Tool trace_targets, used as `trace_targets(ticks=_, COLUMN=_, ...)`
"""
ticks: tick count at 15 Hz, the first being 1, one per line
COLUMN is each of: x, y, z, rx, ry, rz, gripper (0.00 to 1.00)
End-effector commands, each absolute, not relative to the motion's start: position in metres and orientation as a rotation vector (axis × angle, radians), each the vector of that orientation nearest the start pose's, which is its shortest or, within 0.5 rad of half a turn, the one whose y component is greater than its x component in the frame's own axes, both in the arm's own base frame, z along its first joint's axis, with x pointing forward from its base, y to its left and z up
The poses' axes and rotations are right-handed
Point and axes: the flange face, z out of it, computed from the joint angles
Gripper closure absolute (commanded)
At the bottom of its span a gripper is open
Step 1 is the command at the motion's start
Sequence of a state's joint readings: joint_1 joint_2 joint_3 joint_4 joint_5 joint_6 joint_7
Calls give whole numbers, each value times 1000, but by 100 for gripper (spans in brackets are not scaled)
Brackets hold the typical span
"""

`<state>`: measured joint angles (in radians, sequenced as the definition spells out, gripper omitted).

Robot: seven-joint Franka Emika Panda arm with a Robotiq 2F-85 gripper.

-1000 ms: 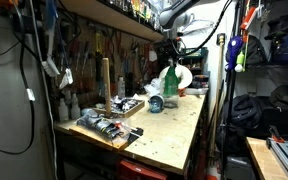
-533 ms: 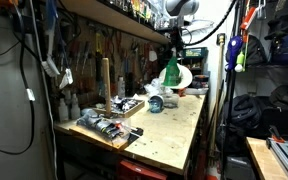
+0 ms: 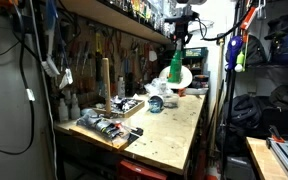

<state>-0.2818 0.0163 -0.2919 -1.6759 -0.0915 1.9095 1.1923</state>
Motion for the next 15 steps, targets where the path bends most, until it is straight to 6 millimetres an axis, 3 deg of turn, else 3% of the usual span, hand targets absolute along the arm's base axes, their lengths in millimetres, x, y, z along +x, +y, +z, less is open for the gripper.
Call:
trace_targets(ticks=1, x=461, y=-281, z=601, rx=-2248, ry=2191, rz=-432, gripper=87)
trace_targets(ticks=12, x=420, y=-161, z=566, rx=-2801, ry=1505, rz=-538, gripper=87)
trace_targets(ticks=15, x=414, y=-145, z=562, rx=-2857, ry=1293, rz=-581, gripper=87)
